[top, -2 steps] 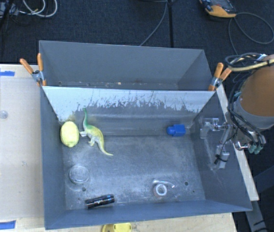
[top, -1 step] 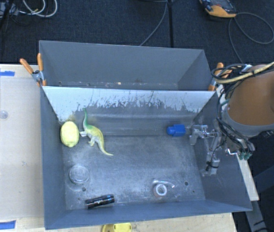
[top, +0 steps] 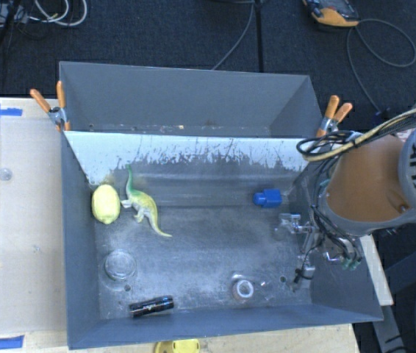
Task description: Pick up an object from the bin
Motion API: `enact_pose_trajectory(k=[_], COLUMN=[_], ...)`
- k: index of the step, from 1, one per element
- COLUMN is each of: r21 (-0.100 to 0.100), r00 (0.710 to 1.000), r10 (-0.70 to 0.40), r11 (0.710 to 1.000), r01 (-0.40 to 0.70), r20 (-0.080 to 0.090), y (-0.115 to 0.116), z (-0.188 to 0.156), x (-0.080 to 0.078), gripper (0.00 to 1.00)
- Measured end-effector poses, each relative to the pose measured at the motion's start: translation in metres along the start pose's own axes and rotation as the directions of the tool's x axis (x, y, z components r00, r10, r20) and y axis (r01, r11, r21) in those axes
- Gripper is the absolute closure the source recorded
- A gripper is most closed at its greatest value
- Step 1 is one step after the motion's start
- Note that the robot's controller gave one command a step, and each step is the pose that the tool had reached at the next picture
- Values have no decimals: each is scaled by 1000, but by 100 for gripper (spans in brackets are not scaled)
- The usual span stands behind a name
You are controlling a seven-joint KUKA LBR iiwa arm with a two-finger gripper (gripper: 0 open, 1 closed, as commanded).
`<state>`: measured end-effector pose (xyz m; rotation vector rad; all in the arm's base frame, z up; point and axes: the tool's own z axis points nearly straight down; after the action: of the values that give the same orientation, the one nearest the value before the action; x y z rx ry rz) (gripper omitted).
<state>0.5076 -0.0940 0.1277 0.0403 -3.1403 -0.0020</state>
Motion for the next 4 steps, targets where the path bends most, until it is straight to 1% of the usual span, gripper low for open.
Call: enact_pose_trajectory(k=[1, 2, 3, 4], r21=[0, 0, 0, 5], r00=[998, 984, 931, 930], r10=[64, -176, -364, -367], r11=[998, 984, 931, 930], r01=[-64, 176, 364, 367], r20=[-8, -1, 2, 18], y=[24, 49, 67, 68], z=[19, 31, 52, 50], x=[4, 14, 33, 28], gripper=[0, 0, 100, 0])
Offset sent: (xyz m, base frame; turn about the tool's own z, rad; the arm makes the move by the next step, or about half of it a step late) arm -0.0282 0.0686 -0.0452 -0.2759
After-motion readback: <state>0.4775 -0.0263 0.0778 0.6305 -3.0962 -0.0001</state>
